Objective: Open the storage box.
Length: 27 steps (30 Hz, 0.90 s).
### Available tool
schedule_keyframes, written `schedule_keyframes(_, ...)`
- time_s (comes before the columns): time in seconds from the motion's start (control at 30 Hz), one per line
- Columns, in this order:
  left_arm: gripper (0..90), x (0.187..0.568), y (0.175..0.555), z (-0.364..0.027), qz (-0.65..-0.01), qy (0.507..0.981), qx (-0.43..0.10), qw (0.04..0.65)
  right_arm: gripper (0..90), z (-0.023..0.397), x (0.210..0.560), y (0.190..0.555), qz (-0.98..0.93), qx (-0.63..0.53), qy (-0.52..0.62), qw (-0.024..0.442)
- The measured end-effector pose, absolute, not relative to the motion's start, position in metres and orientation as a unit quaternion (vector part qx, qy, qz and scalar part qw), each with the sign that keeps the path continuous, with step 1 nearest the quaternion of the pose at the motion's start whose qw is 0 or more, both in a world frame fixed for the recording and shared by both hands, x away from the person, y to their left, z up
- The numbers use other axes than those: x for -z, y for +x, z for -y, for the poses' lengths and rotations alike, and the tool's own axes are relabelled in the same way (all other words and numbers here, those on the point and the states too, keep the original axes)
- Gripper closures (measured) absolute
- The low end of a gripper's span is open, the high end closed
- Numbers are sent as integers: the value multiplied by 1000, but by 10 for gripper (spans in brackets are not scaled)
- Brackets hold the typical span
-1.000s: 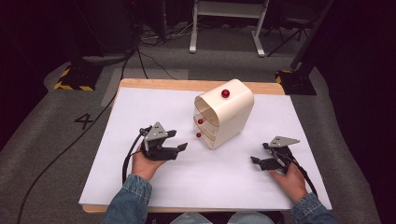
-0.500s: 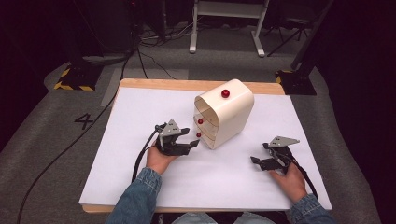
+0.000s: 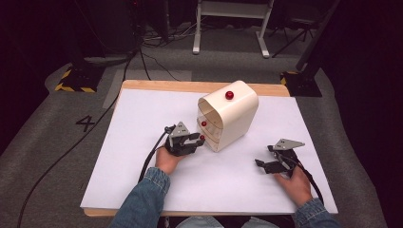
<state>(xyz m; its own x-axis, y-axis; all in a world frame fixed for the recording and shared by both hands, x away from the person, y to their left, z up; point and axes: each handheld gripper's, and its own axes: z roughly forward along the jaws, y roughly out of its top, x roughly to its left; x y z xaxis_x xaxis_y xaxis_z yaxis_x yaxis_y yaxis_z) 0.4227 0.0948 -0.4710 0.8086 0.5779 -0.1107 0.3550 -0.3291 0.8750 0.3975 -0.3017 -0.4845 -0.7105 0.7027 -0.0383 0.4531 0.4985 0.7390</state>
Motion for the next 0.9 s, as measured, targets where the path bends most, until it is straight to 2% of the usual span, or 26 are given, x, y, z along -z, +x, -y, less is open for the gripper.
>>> schedule_keyframes(0.07, 724, 471, 423, -94, -288, 809, -121, 498, 152, 302, 484, 397, -849, -367, 340, 170)
schedule_keyframes(0.53, 734, 461, 420, -95, -294, 817, -118, 481, 152, 301, 484, 396, -848, -367, 339, 176)
schedule_keyframes(0.9, 733, 454, 392, -126, -295, 821, -132, 471, 154, 302, 484, 397, -849, -367, 339, 172)
